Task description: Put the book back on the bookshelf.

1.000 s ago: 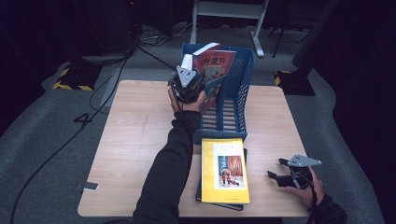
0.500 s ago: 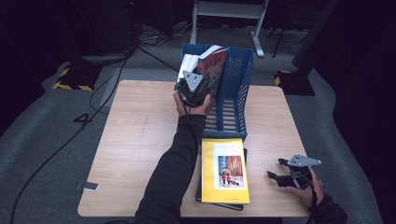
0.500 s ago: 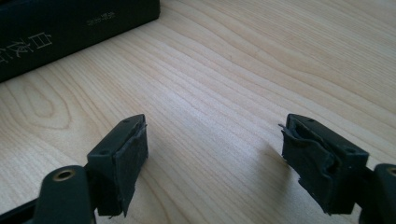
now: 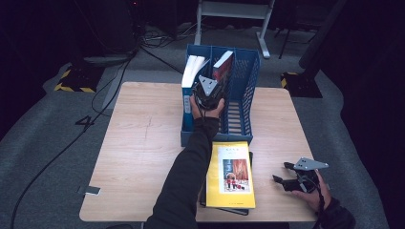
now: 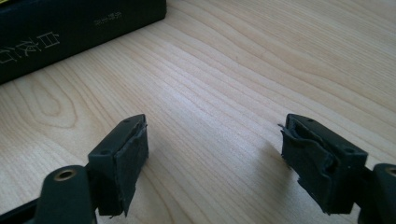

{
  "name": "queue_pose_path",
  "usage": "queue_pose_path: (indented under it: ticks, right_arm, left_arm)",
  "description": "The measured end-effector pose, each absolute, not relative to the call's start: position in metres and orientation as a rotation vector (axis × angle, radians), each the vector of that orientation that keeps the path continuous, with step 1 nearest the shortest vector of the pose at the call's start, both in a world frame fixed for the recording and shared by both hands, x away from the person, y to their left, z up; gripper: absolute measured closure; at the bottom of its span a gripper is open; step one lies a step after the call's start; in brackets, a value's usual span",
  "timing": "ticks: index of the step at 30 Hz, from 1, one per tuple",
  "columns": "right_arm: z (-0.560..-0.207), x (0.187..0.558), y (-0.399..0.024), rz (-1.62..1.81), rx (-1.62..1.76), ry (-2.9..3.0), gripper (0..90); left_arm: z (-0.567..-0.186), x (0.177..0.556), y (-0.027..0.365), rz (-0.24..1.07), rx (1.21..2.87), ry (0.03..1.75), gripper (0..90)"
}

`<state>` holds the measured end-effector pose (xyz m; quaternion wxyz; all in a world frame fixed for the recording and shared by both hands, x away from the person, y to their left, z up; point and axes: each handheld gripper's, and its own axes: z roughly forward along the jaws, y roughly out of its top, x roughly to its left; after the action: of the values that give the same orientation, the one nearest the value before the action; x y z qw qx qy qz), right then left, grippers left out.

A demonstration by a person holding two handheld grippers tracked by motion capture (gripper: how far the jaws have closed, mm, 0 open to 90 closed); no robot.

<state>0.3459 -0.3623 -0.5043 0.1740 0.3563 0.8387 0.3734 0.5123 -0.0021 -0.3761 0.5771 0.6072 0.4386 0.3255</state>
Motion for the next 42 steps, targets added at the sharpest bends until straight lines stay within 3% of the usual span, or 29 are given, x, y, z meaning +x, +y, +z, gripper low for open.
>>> queue_pose_path:
  ticks: [18, 42]
  right_arm:
    - [-0.504, 0.346, -0.362, 1.059, 1.014, 2.378, 22.9]
    - [-0.504, 0.346, -0.361, 1.054, 1.030, 2.371, 21.8]
  left_arm:
    - [-0.384, 0.488, 0.008, 0.724, 1.549, 0.981, 72.1]
    - [-0.404, 0.438, 0.031, 0.691, 1.679, 0.858, 62.3]
